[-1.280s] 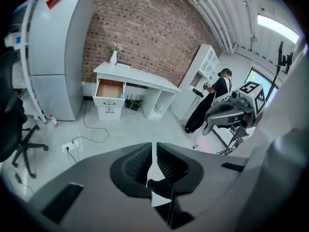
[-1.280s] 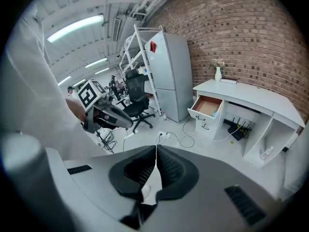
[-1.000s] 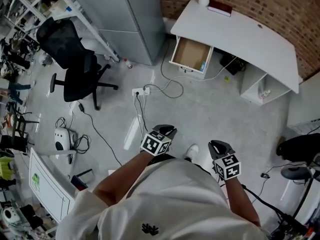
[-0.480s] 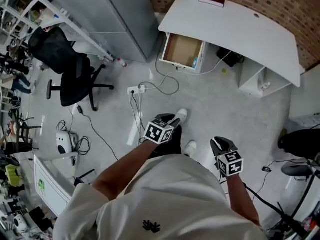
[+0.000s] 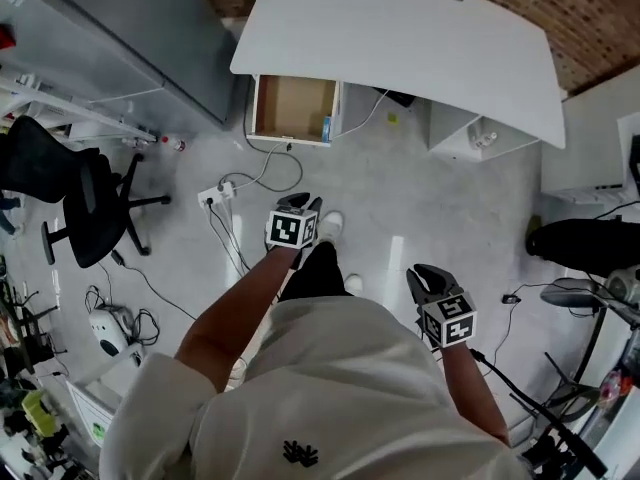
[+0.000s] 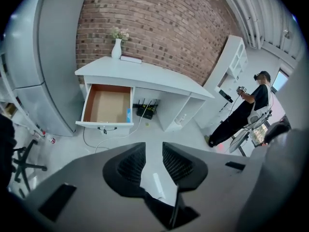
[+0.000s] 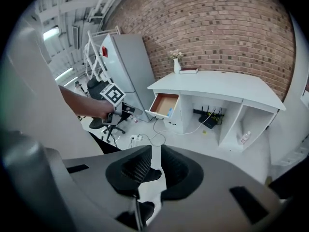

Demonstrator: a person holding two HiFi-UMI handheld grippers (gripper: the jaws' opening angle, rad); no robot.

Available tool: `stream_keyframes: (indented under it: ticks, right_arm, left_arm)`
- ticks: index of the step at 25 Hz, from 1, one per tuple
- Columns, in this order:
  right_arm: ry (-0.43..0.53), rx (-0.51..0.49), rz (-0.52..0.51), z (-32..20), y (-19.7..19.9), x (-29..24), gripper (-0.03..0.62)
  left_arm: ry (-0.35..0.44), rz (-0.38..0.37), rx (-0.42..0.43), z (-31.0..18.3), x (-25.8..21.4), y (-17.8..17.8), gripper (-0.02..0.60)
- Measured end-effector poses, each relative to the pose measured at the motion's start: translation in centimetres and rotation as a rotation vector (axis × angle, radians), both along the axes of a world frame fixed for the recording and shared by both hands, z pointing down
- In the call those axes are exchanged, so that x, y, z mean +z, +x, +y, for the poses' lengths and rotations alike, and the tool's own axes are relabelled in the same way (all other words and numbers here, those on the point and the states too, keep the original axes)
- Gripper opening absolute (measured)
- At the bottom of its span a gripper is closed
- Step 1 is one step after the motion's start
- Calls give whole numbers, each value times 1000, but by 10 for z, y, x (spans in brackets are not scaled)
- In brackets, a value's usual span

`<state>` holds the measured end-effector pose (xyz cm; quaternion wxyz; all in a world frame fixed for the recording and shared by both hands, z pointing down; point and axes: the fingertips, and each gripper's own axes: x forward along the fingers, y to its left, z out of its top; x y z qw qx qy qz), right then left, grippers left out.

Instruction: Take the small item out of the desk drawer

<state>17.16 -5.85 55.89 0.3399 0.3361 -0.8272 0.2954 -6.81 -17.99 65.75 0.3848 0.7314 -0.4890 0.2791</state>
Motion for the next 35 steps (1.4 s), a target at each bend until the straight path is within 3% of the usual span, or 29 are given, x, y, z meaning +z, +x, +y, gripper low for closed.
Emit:
stream_keyframes:
  ticks: [8,15,24,27,31,35]
  right_arm:
    - [-110,95,43,-81,-20,23,84]
    - [-209,192,83,-110,-27,46,83]
    - [-295,256,111,-116,-27,68,81]
    - [-311,278,116,-113,-22,71,81]
    - [-315,292,120,-113,-16,74,78]
    - [-304,296,116,-108,-13,74,77]
  left_arm:
    - [-67,-52,-17,-169,94,-36,143]
    - [-134,-66,-31,-260,168,-40,158]
    - [-231,-93,-83,-302,250,-40,175]
    - [-247,-107,-79,-306,258,-39,173]
    - [-254,-100,-77,-313,263,-35,98]
    - [-240,-113,-92,-312,254,-35,92]
